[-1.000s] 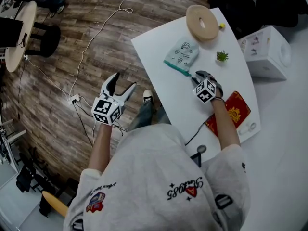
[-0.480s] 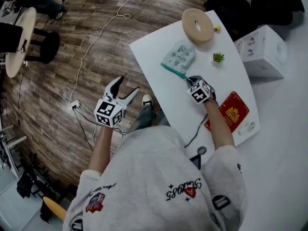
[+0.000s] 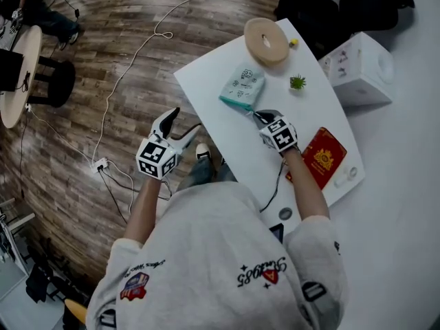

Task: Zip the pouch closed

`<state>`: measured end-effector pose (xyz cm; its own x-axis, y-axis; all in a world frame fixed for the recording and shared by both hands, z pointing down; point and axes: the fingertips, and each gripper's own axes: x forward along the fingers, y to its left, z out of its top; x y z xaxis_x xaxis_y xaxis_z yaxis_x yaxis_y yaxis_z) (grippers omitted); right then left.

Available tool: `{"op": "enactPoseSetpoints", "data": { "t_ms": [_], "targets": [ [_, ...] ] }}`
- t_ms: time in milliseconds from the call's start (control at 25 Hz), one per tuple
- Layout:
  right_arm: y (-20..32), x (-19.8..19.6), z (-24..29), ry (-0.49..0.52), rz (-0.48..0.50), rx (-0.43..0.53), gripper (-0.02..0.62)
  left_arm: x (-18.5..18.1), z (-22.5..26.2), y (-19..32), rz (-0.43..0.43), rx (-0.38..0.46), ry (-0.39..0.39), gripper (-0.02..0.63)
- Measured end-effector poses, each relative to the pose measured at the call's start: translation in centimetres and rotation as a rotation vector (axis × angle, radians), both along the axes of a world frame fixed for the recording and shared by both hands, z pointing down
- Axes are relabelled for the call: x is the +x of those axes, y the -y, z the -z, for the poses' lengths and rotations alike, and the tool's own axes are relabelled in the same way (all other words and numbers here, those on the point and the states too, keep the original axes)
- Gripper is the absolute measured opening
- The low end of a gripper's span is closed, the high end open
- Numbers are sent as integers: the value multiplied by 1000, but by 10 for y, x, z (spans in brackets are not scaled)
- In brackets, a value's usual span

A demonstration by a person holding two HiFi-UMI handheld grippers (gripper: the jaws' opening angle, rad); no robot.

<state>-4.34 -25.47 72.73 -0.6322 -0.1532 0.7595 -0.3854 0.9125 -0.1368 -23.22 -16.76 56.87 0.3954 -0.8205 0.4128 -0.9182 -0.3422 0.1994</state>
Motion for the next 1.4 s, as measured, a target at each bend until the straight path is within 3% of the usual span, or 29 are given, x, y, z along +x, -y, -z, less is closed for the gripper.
{"op": "enactPoseSetpoints", "data": {
  "t_ms": [200,480,920,1400],
  "targets": [
    [-3,-23,54,199,-77,-125,21,3,13,13,-28,29,-18,334],
    [5,-34,113,326,-130,-116,20,5,36,25,-58,90,-27,334],
    [6,-23,175,370,-147,6,20,28,68,49,-150,131,-94,333],
    [-9,-1,202,360,-158,90,20,99,74,60,-376,43,-327,331]
  ]
}}
